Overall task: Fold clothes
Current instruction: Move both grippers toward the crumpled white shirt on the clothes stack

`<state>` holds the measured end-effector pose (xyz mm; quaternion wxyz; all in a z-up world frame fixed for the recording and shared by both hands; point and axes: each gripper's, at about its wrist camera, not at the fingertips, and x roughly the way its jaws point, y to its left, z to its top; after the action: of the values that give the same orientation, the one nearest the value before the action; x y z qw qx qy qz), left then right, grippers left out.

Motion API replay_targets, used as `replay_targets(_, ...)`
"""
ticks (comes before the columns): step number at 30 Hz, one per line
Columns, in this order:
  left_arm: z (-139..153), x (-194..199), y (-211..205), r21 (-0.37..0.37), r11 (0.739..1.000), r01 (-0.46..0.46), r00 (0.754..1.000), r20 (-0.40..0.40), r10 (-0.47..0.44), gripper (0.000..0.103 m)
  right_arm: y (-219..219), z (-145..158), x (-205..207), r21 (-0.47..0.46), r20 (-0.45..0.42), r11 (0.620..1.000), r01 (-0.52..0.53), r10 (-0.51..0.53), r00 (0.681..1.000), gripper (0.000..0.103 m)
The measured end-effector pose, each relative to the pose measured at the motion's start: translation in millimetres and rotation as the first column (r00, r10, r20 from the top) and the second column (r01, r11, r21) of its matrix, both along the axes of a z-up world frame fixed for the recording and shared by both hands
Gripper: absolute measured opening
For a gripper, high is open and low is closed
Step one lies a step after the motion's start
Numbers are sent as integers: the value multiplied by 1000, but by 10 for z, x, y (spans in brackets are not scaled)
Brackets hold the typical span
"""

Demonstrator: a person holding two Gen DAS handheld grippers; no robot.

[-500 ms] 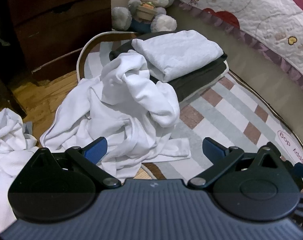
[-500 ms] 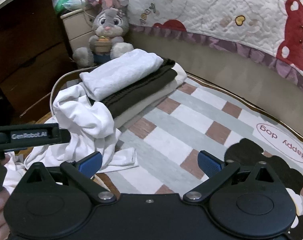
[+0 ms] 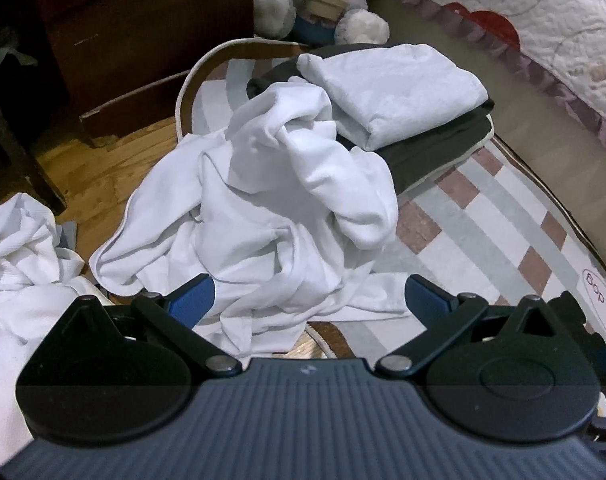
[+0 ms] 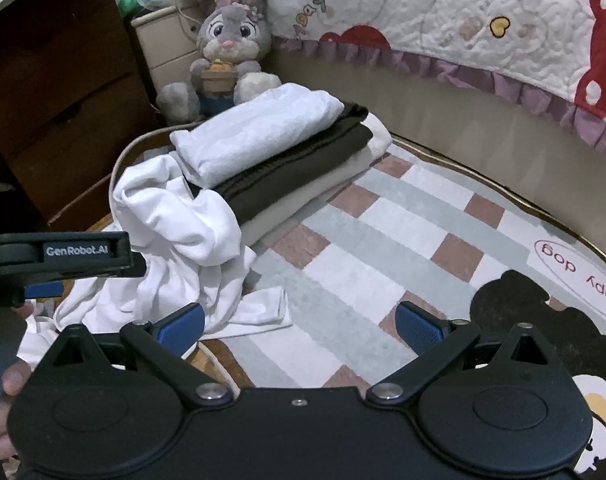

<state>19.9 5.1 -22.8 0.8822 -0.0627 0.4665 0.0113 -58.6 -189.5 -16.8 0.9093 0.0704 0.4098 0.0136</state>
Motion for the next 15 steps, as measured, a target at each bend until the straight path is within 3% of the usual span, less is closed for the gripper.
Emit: replay_targets(15,19,0,-51,-21,1000,19,999,32,-18,103,-63,-120,59,59,-53,997,39,-36,998,103)
